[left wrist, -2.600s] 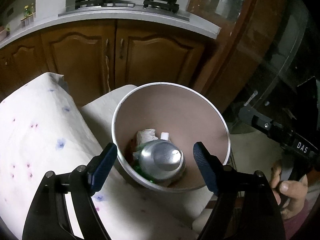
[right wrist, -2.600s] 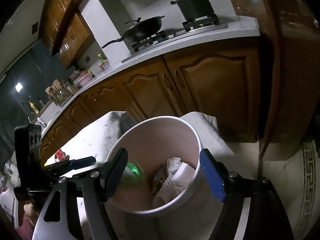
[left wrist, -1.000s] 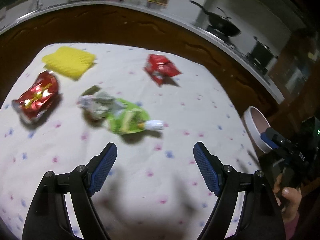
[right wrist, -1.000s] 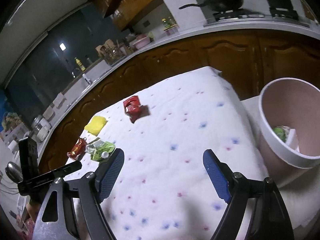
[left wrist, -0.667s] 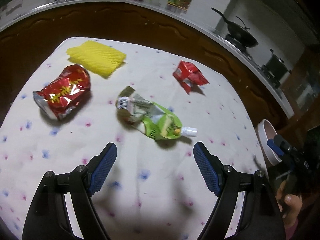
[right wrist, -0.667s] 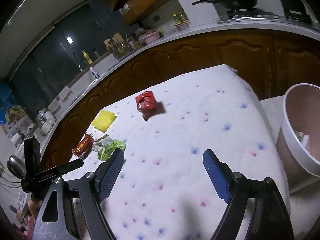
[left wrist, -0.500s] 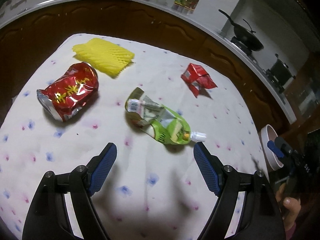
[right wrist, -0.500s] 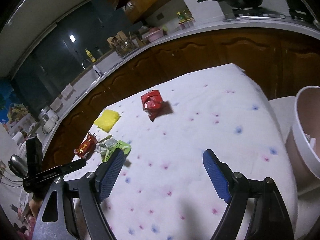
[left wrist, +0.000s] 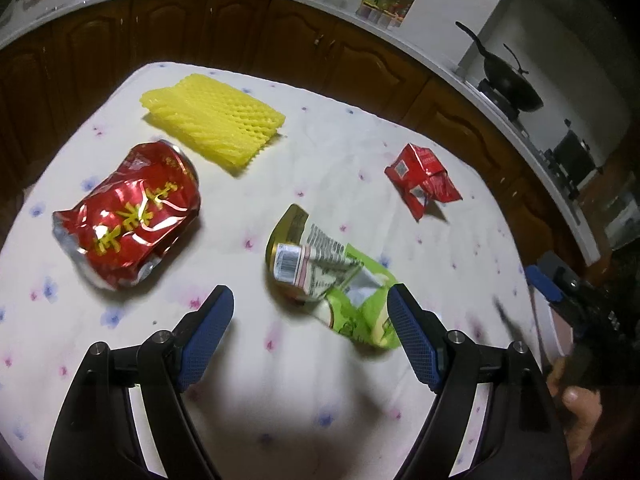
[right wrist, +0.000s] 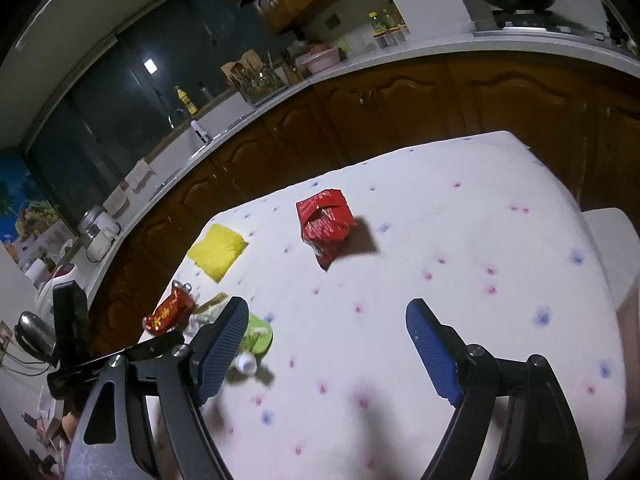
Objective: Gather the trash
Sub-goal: 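Move both tools back over the table toward the drink pouch and red wrapper, then grasp the green-white drink pouch with the left tool while the right tool grasps the red wrapper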
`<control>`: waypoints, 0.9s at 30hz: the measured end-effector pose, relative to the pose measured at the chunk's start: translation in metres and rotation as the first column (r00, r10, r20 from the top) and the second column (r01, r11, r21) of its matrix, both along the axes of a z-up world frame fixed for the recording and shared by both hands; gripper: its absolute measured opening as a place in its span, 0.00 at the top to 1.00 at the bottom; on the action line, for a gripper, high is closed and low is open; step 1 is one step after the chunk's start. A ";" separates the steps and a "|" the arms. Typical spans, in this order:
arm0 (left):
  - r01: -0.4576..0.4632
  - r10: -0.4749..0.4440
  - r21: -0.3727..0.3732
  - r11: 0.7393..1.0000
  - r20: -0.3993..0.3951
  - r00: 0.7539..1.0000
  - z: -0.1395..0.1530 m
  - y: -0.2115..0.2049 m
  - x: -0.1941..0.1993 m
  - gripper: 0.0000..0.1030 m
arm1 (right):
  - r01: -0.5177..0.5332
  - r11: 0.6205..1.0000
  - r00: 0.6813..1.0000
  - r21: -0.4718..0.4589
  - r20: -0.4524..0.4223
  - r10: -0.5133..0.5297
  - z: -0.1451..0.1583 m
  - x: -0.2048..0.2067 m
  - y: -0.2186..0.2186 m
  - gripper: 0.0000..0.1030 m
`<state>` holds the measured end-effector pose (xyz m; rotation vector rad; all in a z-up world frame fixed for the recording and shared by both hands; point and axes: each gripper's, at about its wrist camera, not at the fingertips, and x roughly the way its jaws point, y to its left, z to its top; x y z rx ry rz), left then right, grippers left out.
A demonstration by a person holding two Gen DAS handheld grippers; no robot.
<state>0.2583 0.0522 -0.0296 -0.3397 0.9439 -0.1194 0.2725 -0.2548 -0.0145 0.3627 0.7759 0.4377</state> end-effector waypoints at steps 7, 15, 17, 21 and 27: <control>-0.002 0.000 -0.034 0.999 -0.062 0.998 -0.009 -0.009 0.018 0.21 | 0.002 1.000 1.000 0.013 0.000 -0.002 -0.007 0.053 0.018 0.20; -0.001 0.002 0.021 1.000 -0.080 0.997 -0.022 -0.024 0.040 0.24 | 0.009 1.000 0.998 0.029 -0.067 -0.008 -0.030 0.116 0.031 0.20; 0.016 -0.013 0.038 0.999 -0.087 0.996 -0.027 -0.029 0.045 0.29 | 0.006 0.999 0.996 0.032 -0.088 -0.003 -0.037 0.124 0.032 0.21; 0.032 -0.028 0.060 0.998 -0.054 0.998 -0.026 -0.033 0.047 0.35 | -0.018 0.999 0.992 0.044 -0.121 0.023 -0.051 0.130 0.031 0.79; 0.069 -0.068 0.097 0.993 -0.014 0.998 -0.018 -0.042 0.042 0.44 | -0.018 0.999 0.997 0.043 -0.078 0.021 -0.041 0.106 0.021 0.91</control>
